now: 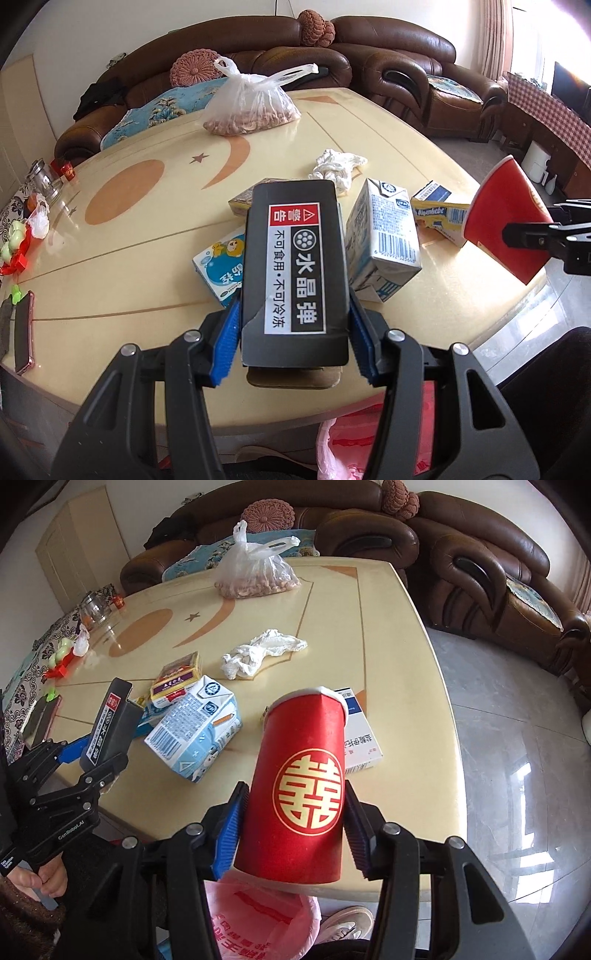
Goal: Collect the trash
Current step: 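Close the left tool on the black box while the right tool grasps the red cup, then lift the black box and red cup and carry both over the pink bin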
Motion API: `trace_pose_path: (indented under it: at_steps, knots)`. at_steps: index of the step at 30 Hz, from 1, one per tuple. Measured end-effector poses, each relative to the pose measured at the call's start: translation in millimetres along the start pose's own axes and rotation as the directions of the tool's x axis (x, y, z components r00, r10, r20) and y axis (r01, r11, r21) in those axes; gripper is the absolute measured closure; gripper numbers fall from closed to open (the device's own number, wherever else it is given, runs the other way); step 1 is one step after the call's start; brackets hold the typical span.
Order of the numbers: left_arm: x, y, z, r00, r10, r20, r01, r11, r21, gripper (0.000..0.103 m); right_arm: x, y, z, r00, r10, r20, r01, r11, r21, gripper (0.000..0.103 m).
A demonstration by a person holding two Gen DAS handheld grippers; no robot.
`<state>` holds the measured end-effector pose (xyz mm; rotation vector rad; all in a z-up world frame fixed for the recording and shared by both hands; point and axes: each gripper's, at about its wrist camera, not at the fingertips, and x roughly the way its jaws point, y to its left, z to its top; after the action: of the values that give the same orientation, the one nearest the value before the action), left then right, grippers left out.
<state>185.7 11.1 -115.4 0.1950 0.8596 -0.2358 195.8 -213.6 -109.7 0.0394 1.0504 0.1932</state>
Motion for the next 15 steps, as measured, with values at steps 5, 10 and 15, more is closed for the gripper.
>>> trace_pose_path:
  at_steps: [5,10,15]
  knots:
    - [-23.7,6.5,2.8,1.000,0.002,0.021,-0.002,0.999,-0.032,0.051,-15.6,10.1,5.6,0.999,-0.041,0.011,0.042,0.997,-0.064,0.054]
    - [-46.9,10.6,-1.2,0.999,0.009,0.037,-0.007,0.999,-0.046,0.051,-36.2,10.0,-9.5,0.996,-0.087,0.029,0.089,0.993,-0.075,0.054]
    - [-65.8,5.3,-8.0,0.998,0.007,0.059,-0.005,0.999,-0.039,0.051,-51.0,5.2,-28.3,0.995,-0.089,0.036,0.090,0.995,-0.040,0.054]
